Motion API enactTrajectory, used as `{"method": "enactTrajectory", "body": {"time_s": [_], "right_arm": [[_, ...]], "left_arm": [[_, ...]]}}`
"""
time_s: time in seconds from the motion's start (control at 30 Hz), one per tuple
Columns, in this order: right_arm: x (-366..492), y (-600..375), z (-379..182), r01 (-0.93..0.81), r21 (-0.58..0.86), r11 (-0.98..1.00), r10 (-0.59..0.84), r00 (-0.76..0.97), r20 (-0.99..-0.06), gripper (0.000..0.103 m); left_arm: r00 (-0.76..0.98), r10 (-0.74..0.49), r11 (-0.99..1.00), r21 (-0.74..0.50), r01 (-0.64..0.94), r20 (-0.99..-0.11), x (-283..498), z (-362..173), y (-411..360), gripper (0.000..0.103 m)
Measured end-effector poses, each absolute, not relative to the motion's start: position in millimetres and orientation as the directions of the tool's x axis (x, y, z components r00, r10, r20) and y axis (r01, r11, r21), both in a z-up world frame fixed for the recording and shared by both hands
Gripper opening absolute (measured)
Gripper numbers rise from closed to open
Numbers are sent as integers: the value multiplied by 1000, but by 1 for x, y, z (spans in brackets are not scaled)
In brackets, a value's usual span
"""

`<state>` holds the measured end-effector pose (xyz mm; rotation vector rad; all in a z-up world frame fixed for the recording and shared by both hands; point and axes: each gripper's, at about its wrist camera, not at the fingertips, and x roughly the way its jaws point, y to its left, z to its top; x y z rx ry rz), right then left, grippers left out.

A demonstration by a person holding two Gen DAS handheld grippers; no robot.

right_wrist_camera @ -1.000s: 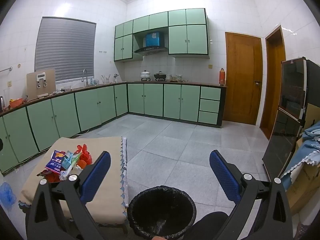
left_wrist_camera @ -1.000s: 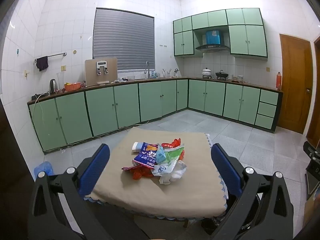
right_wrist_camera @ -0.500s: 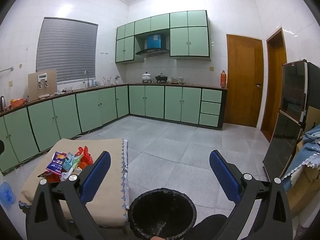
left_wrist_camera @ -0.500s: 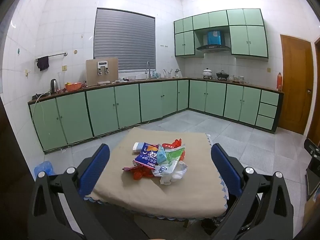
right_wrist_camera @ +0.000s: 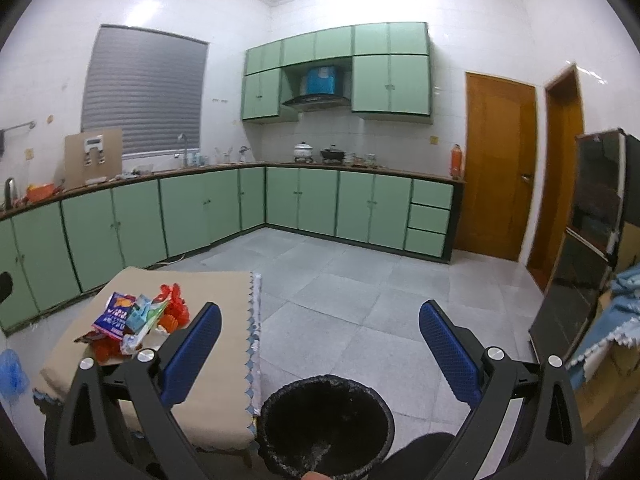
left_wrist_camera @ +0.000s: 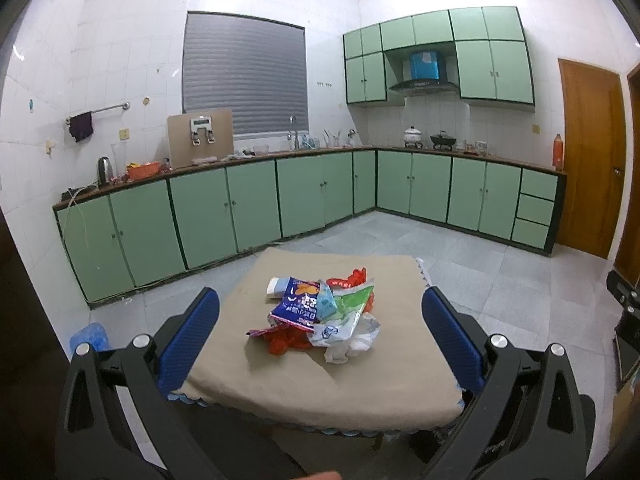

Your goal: Collect trash

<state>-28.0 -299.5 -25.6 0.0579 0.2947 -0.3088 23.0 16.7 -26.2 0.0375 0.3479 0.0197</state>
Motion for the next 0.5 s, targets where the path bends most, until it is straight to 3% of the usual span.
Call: {"method": "enactTrajectory", "body": {"time_s": [0.17,0.3,0.43,0.5], "right_arm": [[-3,-281,-38,202,-49,978,-207,932,-298,97],[27,-259,-45,86,-49,995,-98,943,-317,97],[66,-224,-62,-59,-22,998,46,922,-384,93],[98,-212,-84,-121,-25,992,95,877,-470,92]], "left_arm": [[941,56,998,28,-50,-334,34,-44,42,98],[897,34,998,-26,-50,-440,55,-71,73,98],[886,55,997,-24,-74,-461,71,-89,91,98],[879,62,996,-22,-83,-473,84,-100,98,98]]}}
